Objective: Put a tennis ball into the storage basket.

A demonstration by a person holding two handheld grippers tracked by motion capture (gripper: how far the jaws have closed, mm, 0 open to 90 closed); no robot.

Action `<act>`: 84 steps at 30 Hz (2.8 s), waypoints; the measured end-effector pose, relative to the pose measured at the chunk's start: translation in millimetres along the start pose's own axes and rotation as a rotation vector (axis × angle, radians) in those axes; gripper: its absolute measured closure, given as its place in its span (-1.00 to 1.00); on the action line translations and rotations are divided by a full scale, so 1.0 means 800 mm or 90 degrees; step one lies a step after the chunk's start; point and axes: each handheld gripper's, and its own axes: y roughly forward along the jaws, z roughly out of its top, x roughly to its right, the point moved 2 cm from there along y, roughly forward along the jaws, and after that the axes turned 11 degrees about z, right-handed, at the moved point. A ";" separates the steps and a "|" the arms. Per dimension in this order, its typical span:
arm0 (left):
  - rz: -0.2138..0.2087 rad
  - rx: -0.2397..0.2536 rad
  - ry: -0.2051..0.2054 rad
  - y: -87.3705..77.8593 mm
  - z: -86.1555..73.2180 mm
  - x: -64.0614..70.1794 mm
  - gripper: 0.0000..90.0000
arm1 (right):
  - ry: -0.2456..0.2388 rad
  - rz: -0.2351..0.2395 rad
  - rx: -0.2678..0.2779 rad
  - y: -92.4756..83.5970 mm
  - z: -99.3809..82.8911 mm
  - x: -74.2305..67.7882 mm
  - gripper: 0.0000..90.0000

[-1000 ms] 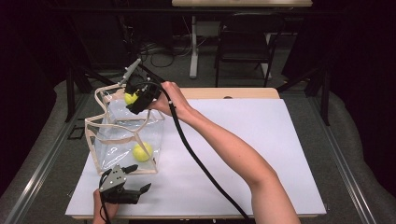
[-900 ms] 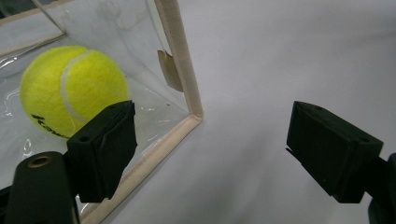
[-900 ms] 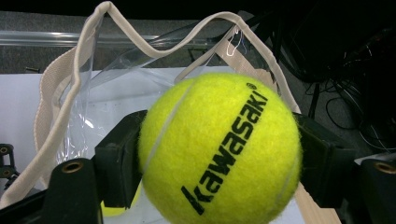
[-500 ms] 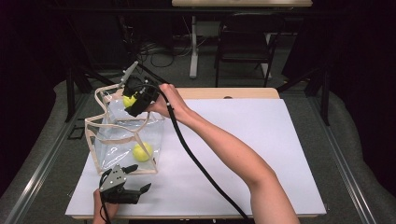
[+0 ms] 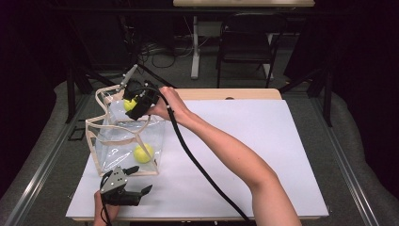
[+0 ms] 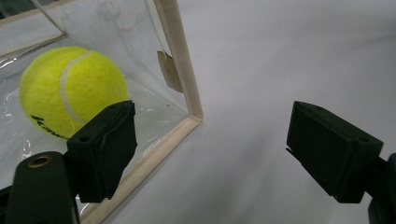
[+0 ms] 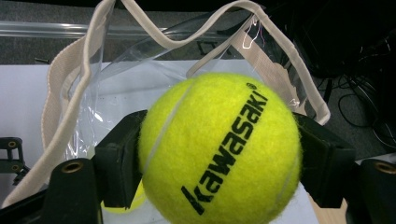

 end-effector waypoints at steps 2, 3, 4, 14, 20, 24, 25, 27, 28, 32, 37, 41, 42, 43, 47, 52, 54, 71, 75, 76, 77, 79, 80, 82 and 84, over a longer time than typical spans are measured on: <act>0.000 0.000 0.000 0.000 0.000 0.000 -0.65 | 0.002 0.001 -0.002 0.001 -0.001 0.000 -0.42; 0.000 0.000 0.000 0.000 0.000 0.000 -0.65 | 0.002 0.002 -0.004 0.002 -0.001 0.000 -0.43; 0.000 0.000 0.001 0.000 0.000 0.000 -0.65 | 0.001 0.004 -0.007 0.003 -0.002 -0.001 -0.42; 0.000 0.000 0.000 0.000 0.000 0.000 -0.65 | 0.002 0.013 -0.023 0.010 -0.006 -0.004 -0.43; 0.000 0.000 0.000 0.000 0.000 0.000 -0.65 | 0.004 0.018 -0.027 0.011 -0.008 -0.004 -0.43; 0.001 0.000 0.000 -0.001 0.000 0.000 -0.65 | 0.004 0.023 -0.034 0.014 -0.010 -0.005 -0.43; 0.001 0.000 0.000 -0.001 0.000 0.000 -0.65 | 0.007 0.024 -0.036 0.014 -0.010 -0.006 -0.43; 0.001 0.000 0.000 -0.001 0.000 0.000 -0.65 | 0.010 0.029 -0.038 0.015 -0.011 -0.006 -0.43; 0.001 0.000 0.001 -0.001 0.000 0.000 -0.65 | 0.009 0.029 -0.041 0.016 -0.011 -0.006 -0.43; 0.001 -0.001 0.002 -0.001 0.000 0.000 -0.65 | 0.013 0.036 -0.052 0.017 -0.011 -0.008 -0.44; 0.001 -0.001 0.002 -0.001 0.000 0.000 -0.65 | 0.019 0.044 -0.056 0.017 -0.013 -0.008 -0.58; 0.001 0.000 0.001 -0.001 0.000 0.000 -0.65 | 0.027 0.038 -0.033 0.008 -0.011 -0.005 -0.76; 0.000 0.000 0.002 0.000 0.000 0.000 -0.65 | 0.029 0.039 -0.024 0.004 -0.011 -0.004 -0.80; 0.000 0.000 0.002 0.000 0.000 0.000 -0.65 | 0.031 0.037 -0.021 0.001 -0.011 -0.003 -0.83; 0.000 -0.001 0.001 0.000 0.000 0.000 -0.65 | 0.041 0.036 0.007 -0.014 -0.013 0.004 -0.92; 0.000 -0.001 -0.003 0.000 0.001 0.000 -0.65 | 0.053 0.032 0.019 -0.028 -0.020 0.013 -0.97; 0.000 0.000 -0.003 0.001 0.001 0.000 -0.65 | 0.056 0.032 0.023 -0.030 -0.021 0.013 -0.97; 0.000 -0.004 -0.004 0.001 0.001 0.000 -0.65 | 0.063 0.023 0.022 -0.052 -0.050 0.017 -1.00; -0.001 -0.003 -0.002 0.001 0.000 0.000 -0.65 | 0.067 0.019 0.018 -0.056 -0.059 0.018 -1.00; -0.001 -0.001 -0.003 0.000 0.000 0.001 -0.65 | 0.069 0.018 0.018 -0.056 -0.061 0.018 -1.00; -0.001 -0.001 -0.003 0.000 0.000 0.001 -0.65 | 0.072 0.017 0.017 -0.058 -0.064 0.018 -1.00; 0.000 -0.001 -0.002 0.000 0.000 0.001 -0.65 | 0.071 0.015 0.017 -0.059 -0.070 0.018 -1.00; -0.001 -0.001 -0.002 0.000 0.000 0.000 -0.65 | 0.075 0.015 0.016 -0.059 -0.074 0.019 -1.00; -0.001 -0.003 -0.002 0.001 0.000 0.001 -0.65 | 0.078 0.014 0.011 -0.059 -0.081 0.018 -1.00; -0.002 -0.001 -0.002 0.000 0.000 0.001 -0.65 | 0.079 0.013 0.009 -0.058 -0.087 0.017 -1.00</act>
